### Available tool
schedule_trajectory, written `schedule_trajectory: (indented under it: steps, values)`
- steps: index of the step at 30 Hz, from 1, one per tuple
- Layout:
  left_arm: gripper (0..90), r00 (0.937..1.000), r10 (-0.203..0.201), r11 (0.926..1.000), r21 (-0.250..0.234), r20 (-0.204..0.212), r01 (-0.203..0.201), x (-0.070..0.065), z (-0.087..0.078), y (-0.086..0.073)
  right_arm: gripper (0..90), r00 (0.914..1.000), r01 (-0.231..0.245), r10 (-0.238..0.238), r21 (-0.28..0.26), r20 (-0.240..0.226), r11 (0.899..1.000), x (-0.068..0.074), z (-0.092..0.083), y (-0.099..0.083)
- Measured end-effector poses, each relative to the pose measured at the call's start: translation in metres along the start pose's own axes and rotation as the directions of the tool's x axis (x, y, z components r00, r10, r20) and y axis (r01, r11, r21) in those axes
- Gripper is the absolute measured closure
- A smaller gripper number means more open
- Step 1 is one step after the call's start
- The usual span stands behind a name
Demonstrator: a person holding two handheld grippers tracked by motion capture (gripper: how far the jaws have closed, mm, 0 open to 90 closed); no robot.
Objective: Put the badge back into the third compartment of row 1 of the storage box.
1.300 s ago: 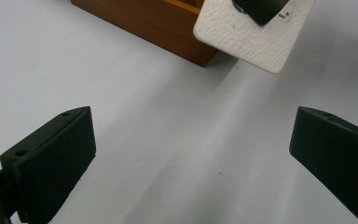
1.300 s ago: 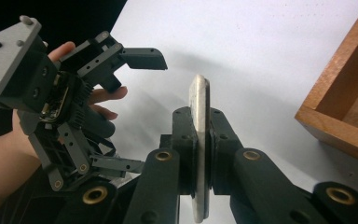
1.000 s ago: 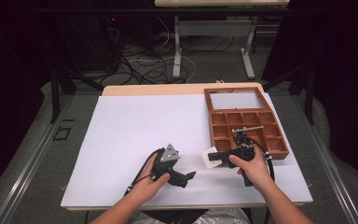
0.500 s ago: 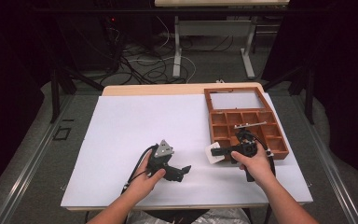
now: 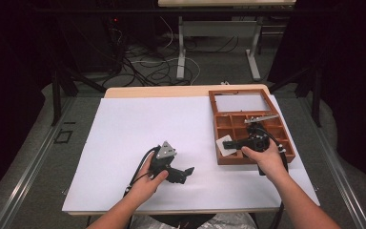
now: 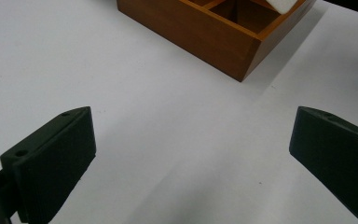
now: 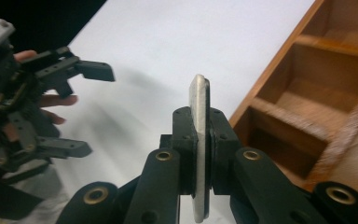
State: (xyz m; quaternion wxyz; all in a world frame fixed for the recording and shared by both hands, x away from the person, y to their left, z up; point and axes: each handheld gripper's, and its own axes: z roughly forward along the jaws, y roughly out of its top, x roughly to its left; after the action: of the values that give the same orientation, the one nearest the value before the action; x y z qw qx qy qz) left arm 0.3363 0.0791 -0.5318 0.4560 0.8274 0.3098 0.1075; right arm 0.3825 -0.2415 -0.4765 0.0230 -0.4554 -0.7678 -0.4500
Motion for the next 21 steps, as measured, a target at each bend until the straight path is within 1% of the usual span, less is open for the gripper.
schedule_trajectory:
  steps: [2,3,4,5,7,9,10,11,13,14,16,18,19,21]
  values:
    - [0.8,1.0000,0.002,1.0000,-0.002,-0.004,-0.002,0.001,-0.001,0.000,84.3,0.9997,0.019,-0.019,-0.003,0.016,1.000,-0.002,-0.002,0.003]
    - [0.8,1.0000,-0.002,1.0000,0.002,0.002,0.002,0.001,-0.001,0.000,84.2,0.9991,0.032,-0.032,-0.002,0.028,0.999,-0.003,-0.002,0.004]
    - [0.8,1.0000,0.006,1.0000,0.006,0.000,-0.006,0.002,-0.002,0.000,84.2,0.9984,0.044,-0.044,0.001,0.036,0.999,-0.004,-0.003,0.006]
    - [0.8,1.0000,-0.001,1.0000,-0.002,-0.003,0.001,0.001,-0.002,0.000,84.3,0.9973,0.057,-0.057,0.002,0.046,0.998,-0.005,-0.003,0.007]
    - [0.8,1.0000,0.007,1.0000,0.002,0.000,-0.007,0.003,-0.004,0.001,84.2,0.9941,0.085,-0.085,0.008,0.067,0.996,-0.007,-0.004,0.010]
    - [0.8,1.0000,0.006,1.0000,-0.004,-0.008,-0.006,0.003,-0.005,0.001,84.2,0.9905,0.116,-0.116,0.008,0.074,0.993,-0.009,-0.004,0.013]
    - [0.8,0.9999,0.000,0.9999,-0.015,-0.016,-0.001,0.004,-0.004,0.000,84.2,0.9887,0.129,-0.129,0.003,0.076,0.992,-0.009,-0.004,0.014]
    - [0.8,0.9999,-0.002,1.0000,-0.009,-0.013,0.002,0.004,-0.005,0.000,84.2,0.9865,0.143,-0.143,0.007,0.081,0.990,-0.010,-0.004,0.014]
    - [0.8,0.9999,-0.004,0.9999,-0.013,-0.015,0.004,0.005,-0.006,0.000,84.2,0.9801,0.172,-0.173,0.017,0.097,0.985,-0.011,-0.004,0.016]
    - [0.8,0.9998,-0.008,0.9999,-0.008,-0.018,0.008,0.004,-0.006,0.000,84.2,0.9800,0.173,-0.174,0.020,0.096,0.985,-0.011,-0.005,0.018]
    - [0.8,0.9998,-0.001,0.9999,-0.011,-0.021,0.001,0.005,-0.006,0.000,84.2,0.9751,0.194,-0.194,0.013,0.107,0.981,-0.012,-0.008,0.021]
    - [0.8,0.9998,-0.002,0.9999,-0.012,-0.022,0.002,0.005,-0.006,-0.001,84.2,0.9693,0.210,-0.210,0.015,0.128,0.978,-0.013,-0.011,0.024]
    - [0.8,0.9999,-0.006,0.9999,-0.009,-0.015,0.006,0.006,-0.006,-0.001,84.2,0.9670,0.217,-0.217,0.013,0.134,0.976,-0.014,-0.012,0.026]
    - [0.8,0.9998,-0.005,0.9999,-0.009,-0.017,0.005,0.007,-0.007,-0.001,84.2,0.9630,0.225,-0.225,0.015,0.149,0.974,-0.016,-0.014,0.029]
